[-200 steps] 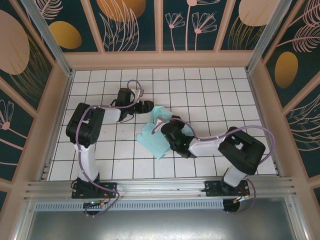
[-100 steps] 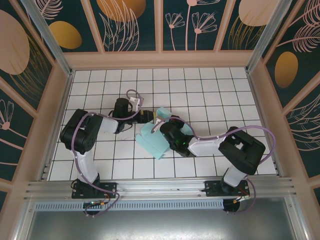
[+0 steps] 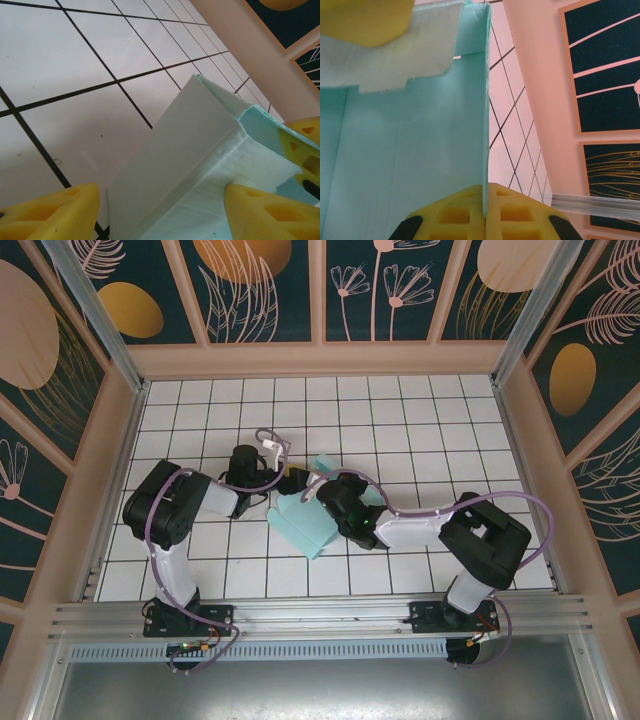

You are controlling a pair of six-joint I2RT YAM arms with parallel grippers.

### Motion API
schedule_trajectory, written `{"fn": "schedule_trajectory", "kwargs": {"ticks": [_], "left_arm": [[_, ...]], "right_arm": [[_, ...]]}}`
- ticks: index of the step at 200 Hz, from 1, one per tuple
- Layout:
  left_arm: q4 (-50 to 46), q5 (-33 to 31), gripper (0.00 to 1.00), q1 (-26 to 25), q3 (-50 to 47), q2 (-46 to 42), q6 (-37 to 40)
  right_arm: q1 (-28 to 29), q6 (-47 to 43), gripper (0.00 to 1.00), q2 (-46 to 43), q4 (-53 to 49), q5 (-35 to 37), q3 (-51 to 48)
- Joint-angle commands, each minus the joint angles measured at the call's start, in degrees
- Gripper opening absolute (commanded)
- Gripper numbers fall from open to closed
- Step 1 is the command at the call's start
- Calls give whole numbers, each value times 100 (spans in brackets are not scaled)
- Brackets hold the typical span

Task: Fold the paper box

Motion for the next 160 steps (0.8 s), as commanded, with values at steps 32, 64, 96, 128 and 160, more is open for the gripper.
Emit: {"fn": "schedule_trajectory", "kwargs": {"ticks": [32, 64, 96, 128, 160], "left_arm": [[-125, -125, 66, -96, 109, -4, 483], [-344, -252, 64, -131, 265, 106, 548], [-656, -326, 58, -239, 527, 243, 685], [-684, -354, 48, -275, 572, 281, 719], [-712, -382, 36, -277, 521, 237, 754]], "right_arm": [[-13, 639, 0, -40, -745, -746, 339], [-19, 788, 0, -48, -942, -900, 461], [-13, 884, 0, -68, -1091, -1079, 604], [-19, 900, 0, -40, -1186, -1136, 688], [-25, 850, 0, 20, -1213, -1072, 722]]}}
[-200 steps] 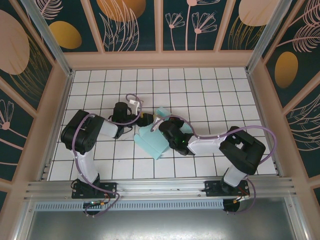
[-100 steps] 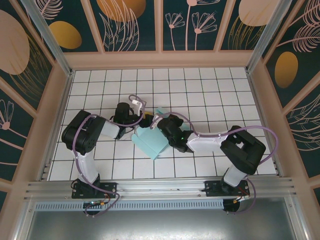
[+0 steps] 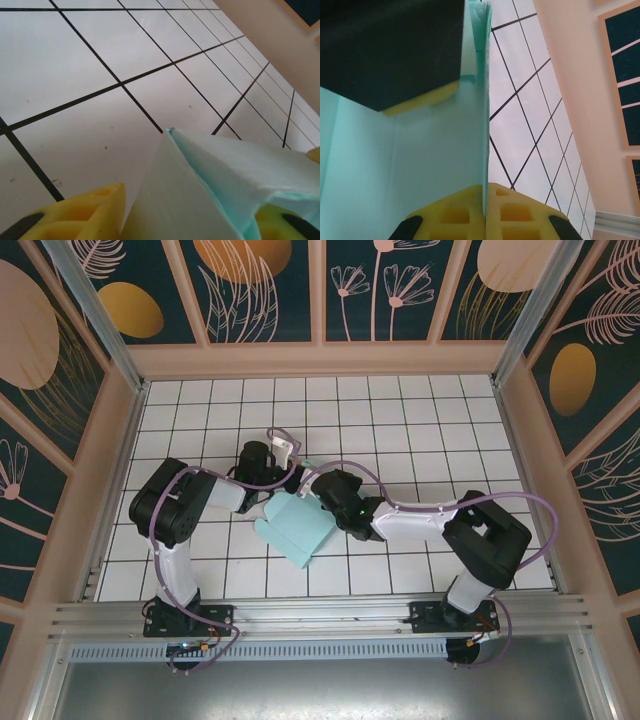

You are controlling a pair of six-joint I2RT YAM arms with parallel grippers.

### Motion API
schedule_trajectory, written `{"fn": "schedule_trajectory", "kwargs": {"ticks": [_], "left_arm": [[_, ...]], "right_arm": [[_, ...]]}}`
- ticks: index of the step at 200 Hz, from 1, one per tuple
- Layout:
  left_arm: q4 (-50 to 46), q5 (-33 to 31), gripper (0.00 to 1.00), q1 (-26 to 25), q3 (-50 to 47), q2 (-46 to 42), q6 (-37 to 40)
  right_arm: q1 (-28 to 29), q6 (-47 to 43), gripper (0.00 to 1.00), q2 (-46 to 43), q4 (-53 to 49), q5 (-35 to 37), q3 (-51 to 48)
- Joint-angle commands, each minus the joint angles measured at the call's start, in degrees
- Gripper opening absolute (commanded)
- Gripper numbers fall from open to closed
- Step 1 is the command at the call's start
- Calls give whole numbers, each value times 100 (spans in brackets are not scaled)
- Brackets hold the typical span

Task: Fold the paper box

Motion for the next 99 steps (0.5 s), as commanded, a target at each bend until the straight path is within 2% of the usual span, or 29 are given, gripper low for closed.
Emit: {"fn": "schedule_trajectory", "kwargs": {"ticks": [1, 58, 80, 99], "left_arm": [[-83, 26, 35, -41, 59, 62, 122], [-67, 15, 16, -52, -25, -93, 258], [52, -49, 15, -52, -96, -127, 323], [181, -85, 11, -52, -137, -122, 326]], "right_arm": [[30, 66, 0, 21, -123, -186, 170], [33, 325, 0, 54, -221, -314, 410], [-1, 691, 12, -116, -343, -677, 531], [-80, 1101, 36, -363, -483, -1193, 610]]}}
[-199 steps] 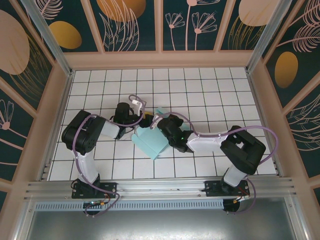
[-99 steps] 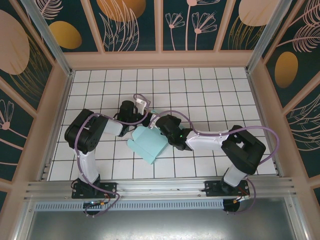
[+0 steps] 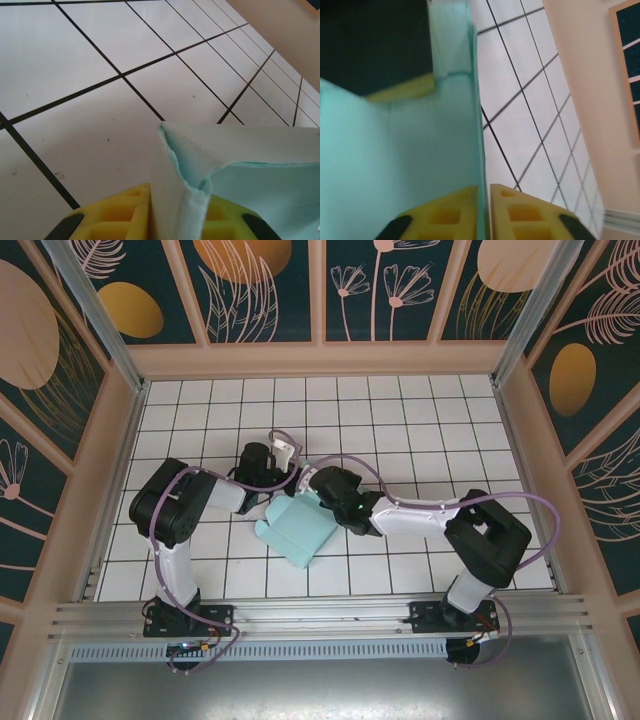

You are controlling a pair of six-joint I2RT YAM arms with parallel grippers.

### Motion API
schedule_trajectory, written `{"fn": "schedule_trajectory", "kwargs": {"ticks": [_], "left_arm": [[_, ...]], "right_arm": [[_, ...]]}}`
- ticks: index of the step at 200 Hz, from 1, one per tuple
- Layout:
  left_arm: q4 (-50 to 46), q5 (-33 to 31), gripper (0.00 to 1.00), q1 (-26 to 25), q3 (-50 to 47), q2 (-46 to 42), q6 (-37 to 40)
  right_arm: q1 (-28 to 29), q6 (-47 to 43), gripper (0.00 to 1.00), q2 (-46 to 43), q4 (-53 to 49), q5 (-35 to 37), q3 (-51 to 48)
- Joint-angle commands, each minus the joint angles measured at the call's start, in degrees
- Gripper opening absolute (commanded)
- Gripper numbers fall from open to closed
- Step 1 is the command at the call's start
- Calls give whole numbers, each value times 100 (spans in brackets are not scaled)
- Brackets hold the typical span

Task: Fold the paper box

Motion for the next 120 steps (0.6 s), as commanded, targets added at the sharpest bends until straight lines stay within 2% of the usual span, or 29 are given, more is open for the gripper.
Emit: {"fn": "schedule_trajectory", "kwargs": {"ticks": [1, 14, 37, 61, 81, 120], "left_arm": [[290, -54, 11, -34, -84, -118, -15], [383, -81, 11, -34, -102, -99, -73], [579, -94, 11, -35, -107, -59, -236], [1125, -193, 11, -41, -251, -95, -485], [1901, -717, 11, -171, -606, -200, -420], [3096, -1571, 9, -482, -1133, -242, 19]], "right_arm": [[-17, 711, 37, -381, 6, -905, 272], [-112, 1032, 49, -612, -67, -1414, 302], [-415, 1783, 60, -1094, -28, -2527, 305], [-923, 2843, 62, -1557, 389, -3411, 138], [-1489, 3948, 62, -1726, 591, -4138, 102], [-2167, 5190, 61, -1377, -76, -4865, 608]]}}
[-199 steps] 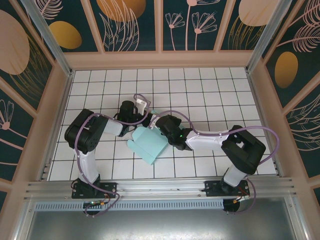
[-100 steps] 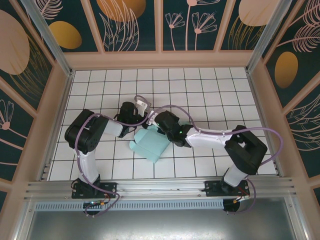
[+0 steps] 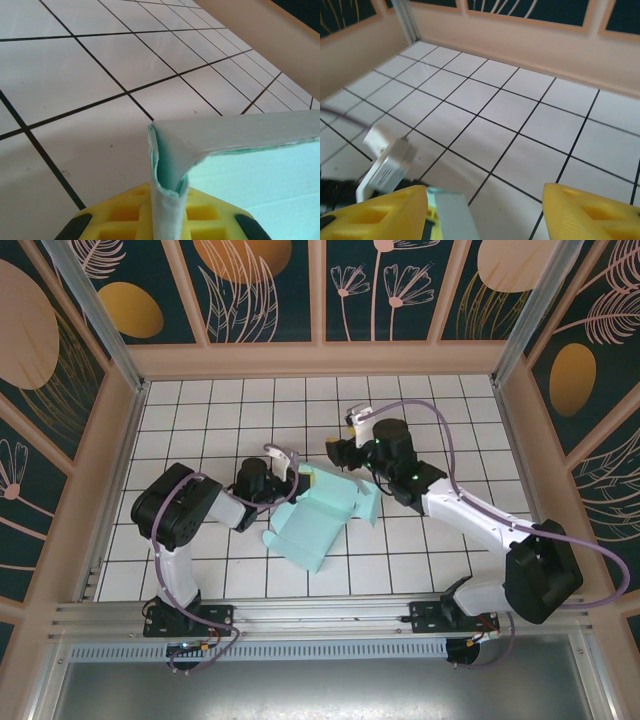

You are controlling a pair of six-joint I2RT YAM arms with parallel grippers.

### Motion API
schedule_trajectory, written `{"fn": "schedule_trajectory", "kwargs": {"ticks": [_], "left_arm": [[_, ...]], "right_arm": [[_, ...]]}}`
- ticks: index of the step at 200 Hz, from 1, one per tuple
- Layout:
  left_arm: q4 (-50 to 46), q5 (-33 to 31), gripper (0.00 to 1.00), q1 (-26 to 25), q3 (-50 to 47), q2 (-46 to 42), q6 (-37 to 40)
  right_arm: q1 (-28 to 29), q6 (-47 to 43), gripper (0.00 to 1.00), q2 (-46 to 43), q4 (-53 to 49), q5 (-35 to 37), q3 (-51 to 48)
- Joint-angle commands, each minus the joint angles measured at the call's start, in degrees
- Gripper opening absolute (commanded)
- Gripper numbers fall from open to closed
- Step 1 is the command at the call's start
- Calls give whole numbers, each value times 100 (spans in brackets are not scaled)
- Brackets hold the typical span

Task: Fold the paper box

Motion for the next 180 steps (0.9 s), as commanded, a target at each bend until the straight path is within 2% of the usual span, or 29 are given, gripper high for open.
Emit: {"fn": "schedule_trajectory", "kwargs": {"ticks": [1, 28, 83, 120, 180], "left_arm": [[1281, -644, 9, -163, -217, -174, 258], [1875, -1147, 8, -370, -475, -109, 563], [3387, -1437, 5, -488, -825, 515, 840], [3323, -1538, 6, -563, -827, 617, 1265], [3043, -1631, 9, -571, -896, 588, 1581]], "right_arm": [[-259, 1337, 61, 292, -450, -912, 469], [-415, 1637, 62, 861, -1247, -1502, 1067], [-421, 1747, 62, 1714, -1072, -2163, 1309], [-421, 1884, 62, 2127, -870, -2623, 1364], [-314, 1984, 59, 2485, -544, -2940, 1202]]}}
